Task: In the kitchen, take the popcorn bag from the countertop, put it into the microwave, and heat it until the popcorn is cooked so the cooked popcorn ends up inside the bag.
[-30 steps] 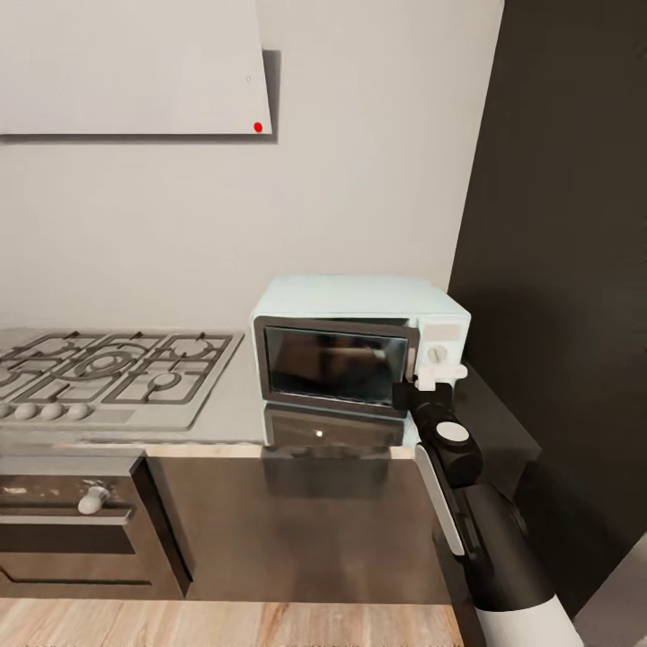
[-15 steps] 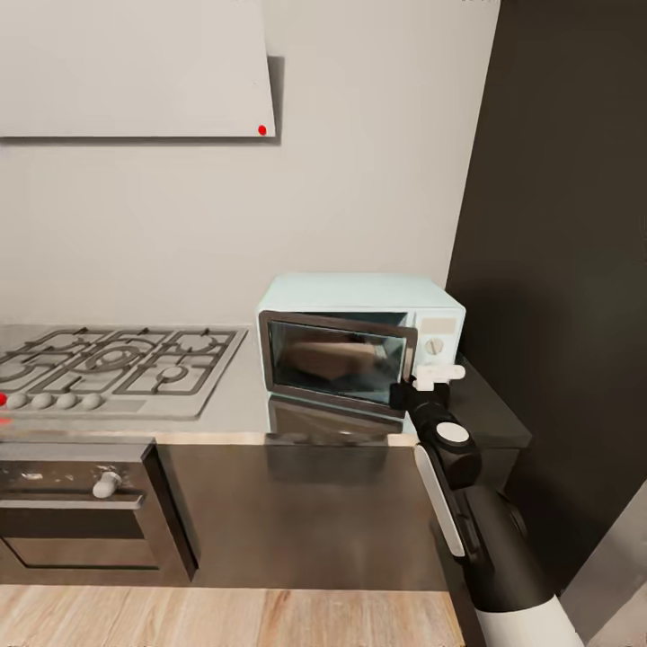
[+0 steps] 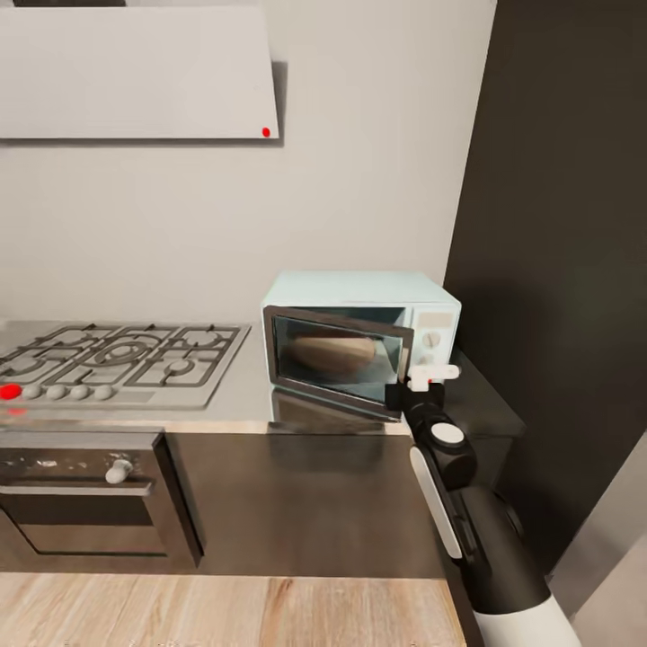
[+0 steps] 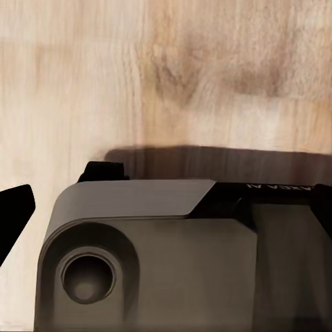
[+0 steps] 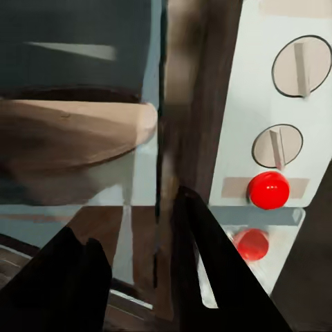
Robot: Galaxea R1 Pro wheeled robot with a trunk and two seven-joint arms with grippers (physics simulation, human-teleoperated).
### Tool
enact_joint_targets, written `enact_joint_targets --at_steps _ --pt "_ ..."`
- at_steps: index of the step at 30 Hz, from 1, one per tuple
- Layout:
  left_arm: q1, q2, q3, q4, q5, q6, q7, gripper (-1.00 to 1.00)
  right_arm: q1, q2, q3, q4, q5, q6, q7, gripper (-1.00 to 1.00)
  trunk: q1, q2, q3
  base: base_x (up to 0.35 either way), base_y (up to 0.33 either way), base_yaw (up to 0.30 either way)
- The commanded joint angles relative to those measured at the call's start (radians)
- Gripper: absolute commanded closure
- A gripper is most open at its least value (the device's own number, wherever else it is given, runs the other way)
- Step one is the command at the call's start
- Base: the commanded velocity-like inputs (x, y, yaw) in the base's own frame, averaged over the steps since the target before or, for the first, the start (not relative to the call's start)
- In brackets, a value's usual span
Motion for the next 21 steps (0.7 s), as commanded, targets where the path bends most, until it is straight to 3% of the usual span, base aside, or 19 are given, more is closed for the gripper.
enact_joint_targets --at_steps 1,21 --pt "0.0 -0.001 0.005 0.0 0.001 -0.003 -0.001 -1.0 -0.001 0.0 -0.03 -0.001 0.017 0.01 0.002 1.0 -0.001 -0.001 -0.001 -0.27 0.0 0.0" --pt "0.0 0.001 0.007 0.0 0.002 -0.003 -0.001 -1.0 0.0 0.0 -0.029 -0.001 0.017 0.01 0.003 1.0 -0.001 -0.001 -0.001 -0.072 0.0 0.0"
